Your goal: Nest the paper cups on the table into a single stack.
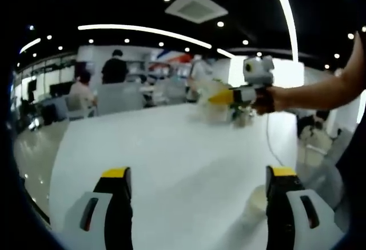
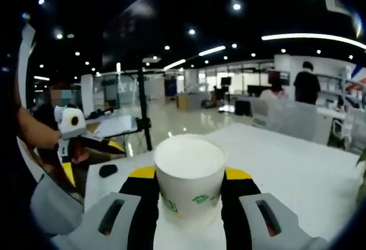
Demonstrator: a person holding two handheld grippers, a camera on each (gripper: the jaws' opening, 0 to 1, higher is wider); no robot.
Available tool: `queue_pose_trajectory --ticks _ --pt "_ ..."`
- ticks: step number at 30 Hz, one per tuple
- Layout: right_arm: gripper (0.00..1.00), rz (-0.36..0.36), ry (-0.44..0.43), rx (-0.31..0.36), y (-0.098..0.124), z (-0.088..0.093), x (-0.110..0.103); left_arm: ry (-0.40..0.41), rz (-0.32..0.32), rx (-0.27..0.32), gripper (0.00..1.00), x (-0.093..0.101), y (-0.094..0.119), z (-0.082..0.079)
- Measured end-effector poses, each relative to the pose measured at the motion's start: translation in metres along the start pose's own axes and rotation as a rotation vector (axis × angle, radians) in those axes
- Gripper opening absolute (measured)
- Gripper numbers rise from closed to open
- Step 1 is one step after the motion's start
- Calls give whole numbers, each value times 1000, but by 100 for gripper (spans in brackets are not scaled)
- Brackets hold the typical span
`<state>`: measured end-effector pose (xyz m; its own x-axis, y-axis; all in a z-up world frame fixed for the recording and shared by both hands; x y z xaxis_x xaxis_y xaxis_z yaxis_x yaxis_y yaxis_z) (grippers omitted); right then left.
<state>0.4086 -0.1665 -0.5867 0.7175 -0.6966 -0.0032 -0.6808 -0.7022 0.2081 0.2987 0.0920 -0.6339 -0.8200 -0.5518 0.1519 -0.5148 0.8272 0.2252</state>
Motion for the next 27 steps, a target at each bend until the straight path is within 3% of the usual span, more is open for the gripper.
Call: queue_pose_trajectory --ticks 10,16,22,27 --pt "39 -137 -52 67 20 -16 -33 17 52 22 92 10 -7 -10" --pt "39 -208 -40 79 31 -14 -51 38 73 49 90 16 -13 -14" --pt "39 -325 -40 82 43 -13 -73 40 126 68 90 26 -18 -22" --pt "39 -340 -10 81 48 -13 -82 47 182 70 83 35 -23 -28"
Point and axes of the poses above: the point that each gripper's makers call its tool centre point, and the gripper's own axes: y roughly backward along the fingers, x roughly to its right, z roughly out of its underside, the point moved 9 cm from there along y, roughly backward along the fingers, and after that the axes turned 11 degrees about z, right-handed, at the moved point
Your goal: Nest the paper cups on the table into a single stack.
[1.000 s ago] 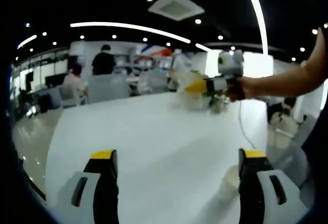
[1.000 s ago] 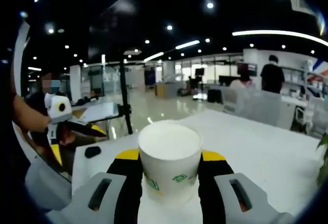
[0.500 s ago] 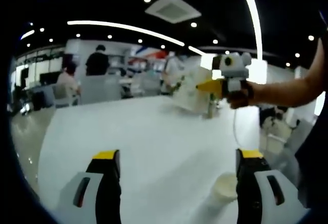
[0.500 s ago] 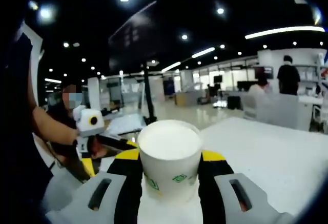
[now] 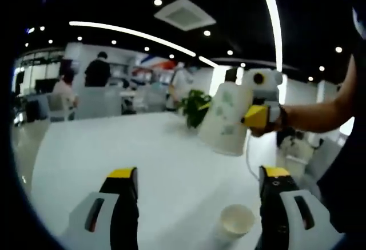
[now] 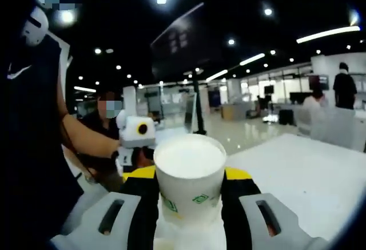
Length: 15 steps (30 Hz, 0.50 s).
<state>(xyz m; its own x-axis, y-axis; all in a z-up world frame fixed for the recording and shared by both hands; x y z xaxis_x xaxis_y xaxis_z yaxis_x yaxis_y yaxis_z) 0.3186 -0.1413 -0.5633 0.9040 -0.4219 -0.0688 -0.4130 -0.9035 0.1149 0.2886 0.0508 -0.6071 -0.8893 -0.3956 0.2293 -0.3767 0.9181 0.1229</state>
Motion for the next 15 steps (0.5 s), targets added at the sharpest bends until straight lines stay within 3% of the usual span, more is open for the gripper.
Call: queue_pose_trajectory --ticks 2,7,9,11,15 --pt "39 -5 -2 4 0 0 -1 23 52 6 78 6 -3 -2" --pt "39 -15 -26 40 2 -1 -6 26 105 3 75 17 -9 -7" --pt "39 -14 -32 47 3 1 -7 51 135 -10 66 20 -11 -7" --pt "39 -12 -21 59 4 2 -8 64 151 -8 58 22 -12 -7" --pt "39 -13 -24 67 5 0 -11 76 168 13 54 27 -13 -9"
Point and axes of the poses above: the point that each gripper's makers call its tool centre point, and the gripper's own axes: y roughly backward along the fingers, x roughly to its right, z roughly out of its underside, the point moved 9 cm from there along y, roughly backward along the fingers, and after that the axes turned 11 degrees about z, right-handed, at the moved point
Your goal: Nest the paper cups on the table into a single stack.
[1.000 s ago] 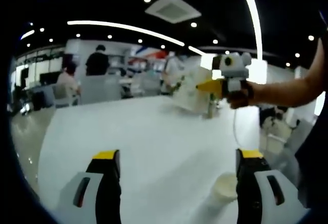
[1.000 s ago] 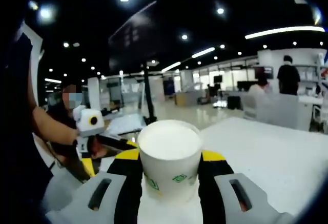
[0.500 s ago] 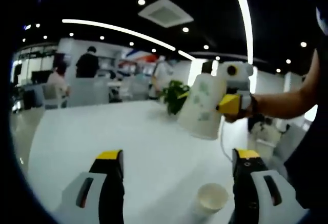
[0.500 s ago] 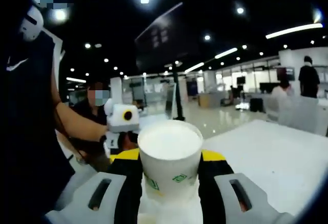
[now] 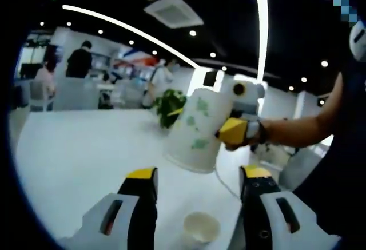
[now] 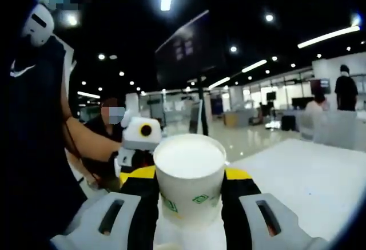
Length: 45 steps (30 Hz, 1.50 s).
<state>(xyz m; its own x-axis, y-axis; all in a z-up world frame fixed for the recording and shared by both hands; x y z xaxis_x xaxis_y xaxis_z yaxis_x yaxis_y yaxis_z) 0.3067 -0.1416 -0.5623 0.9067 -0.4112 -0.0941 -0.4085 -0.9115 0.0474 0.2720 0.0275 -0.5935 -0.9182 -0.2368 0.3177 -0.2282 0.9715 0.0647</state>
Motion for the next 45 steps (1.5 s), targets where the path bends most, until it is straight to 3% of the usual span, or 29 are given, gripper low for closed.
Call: queue_pose_trajectory --ticks 10,17,22,26,33,45 --pt "39 -11 -18 -14 7 3 -2 0 27 19 31 5 5 -8" --pt "39 -37 -19 -35 7 6 -6 28 59 64 16 6 11 -15" --pt "39 -38 -23 -41 9 9 -3 20 92 74 9 10 10 -19" --pt "39 -32 -48 -73 11 13 0 -6 152 37 1 13 8 -21" --pt "42 -32 -40 -60 12 13 0 -15 180 10 0 13 3 -27" --pt "45 -10 -20 -43 20 8 4 -45 201 -161 0 9 6 -23"
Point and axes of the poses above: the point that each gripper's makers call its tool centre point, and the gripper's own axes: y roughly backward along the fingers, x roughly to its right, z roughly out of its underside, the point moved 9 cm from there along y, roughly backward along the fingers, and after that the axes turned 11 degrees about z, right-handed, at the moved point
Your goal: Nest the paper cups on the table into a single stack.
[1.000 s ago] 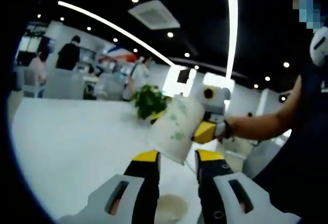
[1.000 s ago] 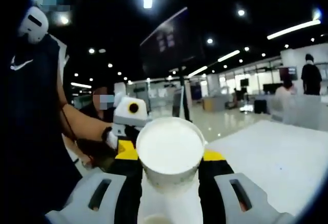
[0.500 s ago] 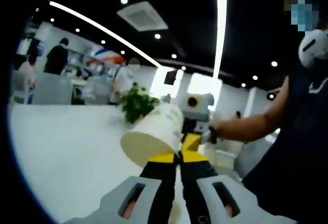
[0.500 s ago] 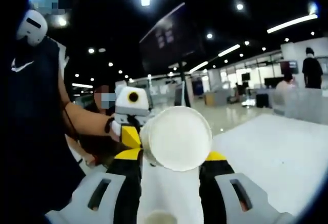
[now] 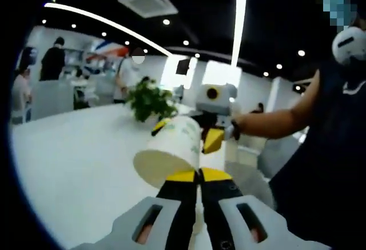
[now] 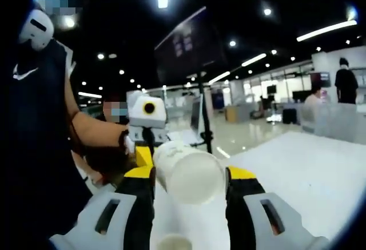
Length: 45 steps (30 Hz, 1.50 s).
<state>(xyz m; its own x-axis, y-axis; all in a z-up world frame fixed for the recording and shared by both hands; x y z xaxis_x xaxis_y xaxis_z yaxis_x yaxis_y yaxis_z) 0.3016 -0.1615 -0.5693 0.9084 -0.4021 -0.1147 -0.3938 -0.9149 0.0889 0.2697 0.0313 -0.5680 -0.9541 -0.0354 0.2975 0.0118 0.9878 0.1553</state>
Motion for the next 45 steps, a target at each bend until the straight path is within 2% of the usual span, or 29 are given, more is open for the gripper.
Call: queue_pose_trajectory --ticks 14,34,42,45 --pt "43 7 -4 8 2 5 -3 -11 4 17 0 3 1 -7" --pt "41 16 -22 1 3 13 -4 -45 5 -10 0 1 6 -15" --pt "42 15 -1 -38 5 15 -5 -54 26 -89 0 2 2 -15" --pt "52 35 -9 -44 7 15 -3 -55 22 -123 0 -1 2 -17"
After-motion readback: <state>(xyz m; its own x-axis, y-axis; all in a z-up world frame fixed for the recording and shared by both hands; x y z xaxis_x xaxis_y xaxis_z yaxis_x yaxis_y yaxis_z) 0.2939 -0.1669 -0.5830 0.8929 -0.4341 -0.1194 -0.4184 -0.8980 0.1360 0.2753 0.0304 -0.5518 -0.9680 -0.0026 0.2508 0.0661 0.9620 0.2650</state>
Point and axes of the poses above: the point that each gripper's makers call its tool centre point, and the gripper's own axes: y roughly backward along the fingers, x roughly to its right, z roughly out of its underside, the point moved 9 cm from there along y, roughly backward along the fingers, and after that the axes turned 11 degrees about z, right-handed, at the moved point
